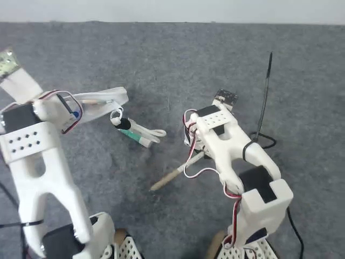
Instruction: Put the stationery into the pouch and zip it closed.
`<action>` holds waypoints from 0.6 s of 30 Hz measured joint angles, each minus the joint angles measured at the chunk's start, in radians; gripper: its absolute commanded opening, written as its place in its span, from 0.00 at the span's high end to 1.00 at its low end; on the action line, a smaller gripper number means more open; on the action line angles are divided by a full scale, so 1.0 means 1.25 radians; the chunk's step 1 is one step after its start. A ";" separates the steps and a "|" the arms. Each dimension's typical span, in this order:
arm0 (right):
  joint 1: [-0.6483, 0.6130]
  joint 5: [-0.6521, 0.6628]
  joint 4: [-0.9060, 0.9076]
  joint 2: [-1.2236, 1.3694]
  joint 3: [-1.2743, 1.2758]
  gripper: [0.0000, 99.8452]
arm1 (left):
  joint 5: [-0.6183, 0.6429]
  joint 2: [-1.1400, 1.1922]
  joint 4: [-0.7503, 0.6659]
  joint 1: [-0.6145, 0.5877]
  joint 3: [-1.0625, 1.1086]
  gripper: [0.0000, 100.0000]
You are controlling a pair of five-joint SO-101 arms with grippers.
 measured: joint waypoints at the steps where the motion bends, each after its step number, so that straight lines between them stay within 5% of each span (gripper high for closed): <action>1: 0.002 0.000 0.014 0.002 -0.009 0.99 | 0.000 0.000 0.000 0.000 0.001 0.98; 18: 0.028 0.001 0.187 -0.182 -0.033 0.99 | 0.000 0.000 0.000 0.000 0.001 0.98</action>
